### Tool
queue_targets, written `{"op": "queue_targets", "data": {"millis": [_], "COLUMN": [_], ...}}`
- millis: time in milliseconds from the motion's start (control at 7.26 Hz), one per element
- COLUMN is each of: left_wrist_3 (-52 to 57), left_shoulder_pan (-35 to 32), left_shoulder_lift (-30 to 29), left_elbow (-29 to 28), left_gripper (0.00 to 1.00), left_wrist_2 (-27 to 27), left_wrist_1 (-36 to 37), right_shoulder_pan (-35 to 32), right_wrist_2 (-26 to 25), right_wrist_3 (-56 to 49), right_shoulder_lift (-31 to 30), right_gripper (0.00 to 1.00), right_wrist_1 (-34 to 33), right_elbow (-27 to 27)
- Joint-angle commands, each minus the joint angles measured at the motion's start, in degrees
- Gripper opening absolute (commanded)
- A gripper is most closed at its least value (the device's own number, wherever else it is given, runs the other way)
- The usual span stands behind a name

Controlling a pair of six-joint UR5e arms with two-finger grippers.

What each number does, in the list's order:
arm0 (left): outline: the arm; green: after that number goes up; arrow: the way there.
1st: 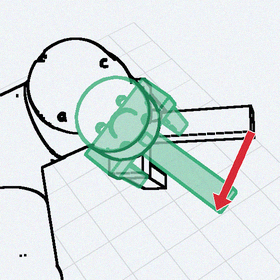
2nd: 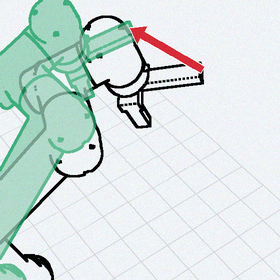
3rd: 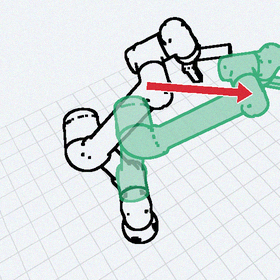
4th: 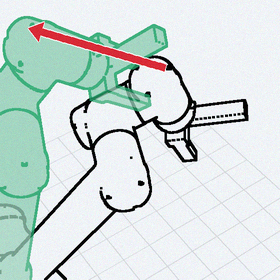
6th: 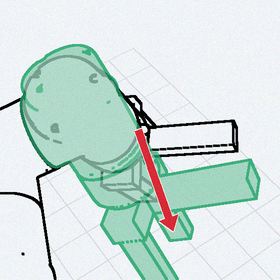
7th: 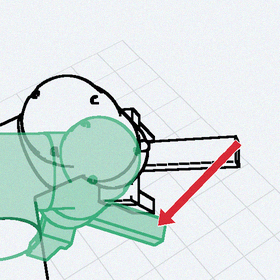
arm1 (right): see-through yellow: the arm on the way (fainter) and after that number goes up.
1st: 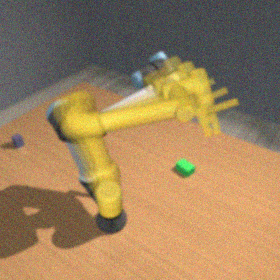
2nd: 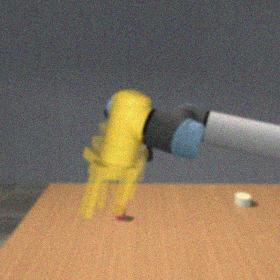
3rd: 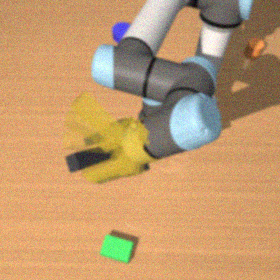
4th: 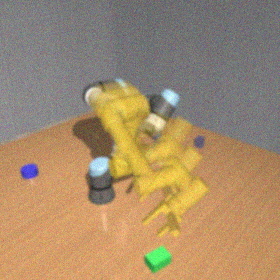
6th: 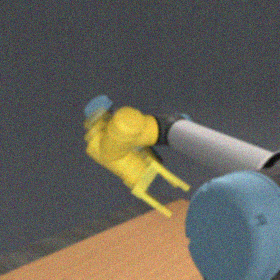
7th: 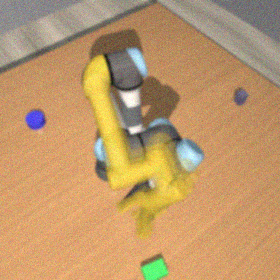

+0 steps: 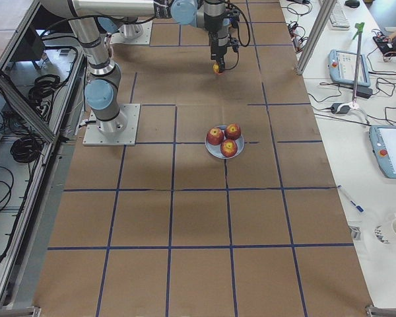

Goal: Transfer apple from basket to plate
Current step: 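Carry the apple with the left gripper toward the table center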

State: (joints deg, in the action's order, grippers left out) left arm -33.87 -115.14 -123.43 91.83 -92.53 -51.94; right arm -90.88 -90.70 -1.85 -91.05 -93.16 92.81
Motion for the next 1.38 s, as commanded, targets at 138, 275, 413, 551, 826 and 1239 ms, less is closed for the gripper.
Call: {"op": "queue_targets", "data": {"millis": [138,275,413,551,826,1239], "left_wrist_3": [2.06,2.14,2.14,2.14,2.14,2.14], "left_shoulder_pan": [0.18,0.35,0.27,0.35,0.44,0.53], "left_shoulder_lift": [-0.76,-0.68,-0.68,-0.68,-0.68,2.73], "left_elbow": [0.01,0.27,0.36,0.36,0.45,0.28], "left_gripper": [0.58,0.6,0.62,0.65,0.82,0.99], "left_wrist_2": [-0.1,-0.1,-0.1,-0.19,-0.1,0.16], "left_wrist_1": [0.52,0.44,0.44,0.44,0.35,-0.44], "right_shoulder_pan": [0.0,0.0,0.0,0.0,0.0,0.18], "right_wrist_2": [0.0,0.0,0.0,0.0,0.0,0.09], "right_wrist_3": [0.0,0.0,0.0,0.0,0.0,0.18], "right_shoulder_lift": [0.0,0.0,0.0,0.0,0.0,0.09], "right_gripper": [1.0,1.0,1.0,1.0,1.0,1.0], "right_wrist_1": [0.0,0.0,0.0,0.0,0.0,0.0], "right_elbow": [0.0,0.0,0.0,0.0,0.0,-0.35]}}
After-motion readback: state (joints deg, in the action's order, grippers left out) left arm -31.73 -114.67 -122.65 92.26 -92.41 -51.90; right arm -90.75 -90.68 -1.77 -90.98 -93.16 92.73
